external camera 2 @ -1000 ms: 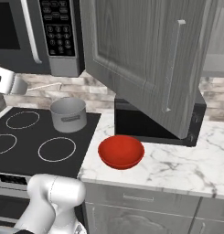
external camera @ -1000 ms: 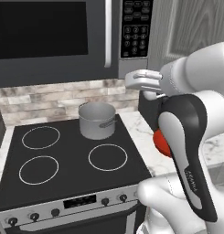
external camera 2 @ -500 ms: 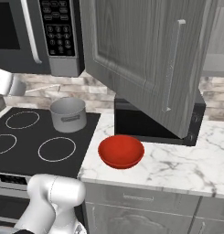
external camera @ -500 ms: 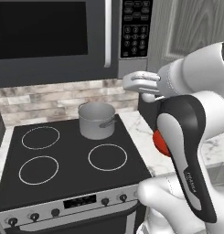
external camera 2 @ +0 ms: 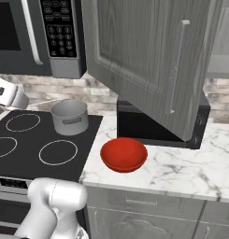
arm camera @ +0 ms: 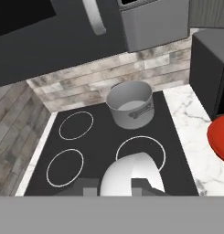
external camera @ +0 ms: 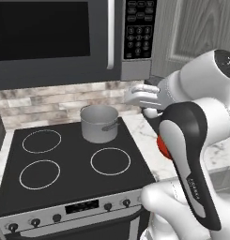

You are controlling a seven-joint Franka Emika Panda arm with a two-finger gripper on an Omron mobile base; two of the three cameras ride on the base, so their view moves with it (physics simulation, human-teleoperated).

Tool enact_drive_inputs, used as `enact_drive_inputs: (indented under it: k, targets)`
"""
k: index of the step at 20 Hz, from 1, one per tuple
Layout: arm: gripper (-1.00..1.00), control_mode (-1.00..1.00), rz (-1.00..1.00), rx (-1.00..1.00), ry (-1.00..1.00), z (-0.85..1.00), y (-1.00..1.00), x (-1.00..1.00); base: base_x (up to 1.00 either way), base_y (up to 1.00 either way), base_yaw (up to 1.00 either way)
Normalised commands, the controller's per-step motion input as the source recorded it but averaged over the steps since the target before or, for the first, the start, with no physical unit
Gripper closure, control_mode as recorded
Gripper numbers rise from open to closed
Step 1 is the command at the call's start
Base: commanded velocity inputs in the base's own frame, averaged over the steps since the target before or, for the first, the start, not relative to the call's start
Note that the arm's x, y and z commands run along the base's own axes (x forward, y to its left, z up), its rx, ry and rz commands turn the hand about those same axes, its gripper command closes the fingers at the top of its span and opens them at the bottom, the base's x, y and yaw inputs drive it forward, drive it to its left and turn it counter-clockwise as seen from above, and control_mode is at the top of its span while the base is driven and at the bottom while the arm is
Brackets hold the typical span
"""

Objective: Open the cabinet and move the ladle to the pot. Then close the cabinet.

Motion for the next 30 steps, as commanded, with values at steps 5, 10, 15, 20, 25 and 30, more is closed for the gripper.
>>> enact_drive_inputs:
  k: [5,10,15,20,25,30]
  targets:
    - [1.00,-1.00,0.00,0.00,0.01,-0.55,0.03,0.03,0.00,0.00,0.00]
    - [1.00,-1.00,-0.02,0.00,0.00,-0.53,0.07,0.24,0.00,0.00,0.00]
    - [1.00,-1.00,-0.04,0.00,0.00,-0.29,0.00,0.53,0.00,0.00,0.00]
    - [1.00,-1.00,-0.05,0.00,0.00,-0.18,0.00,0.65,0.00,0.00,0.00]
    - [1.00,-1.00,-0.04,0.00,0.01,-0.31,0.10,0.55,0.00,0.00,0.00]
    - [1.00,-1.00,-0.04,0.00,0.01,-0.23,0.14,0.62,0.00,0.00,0.00]
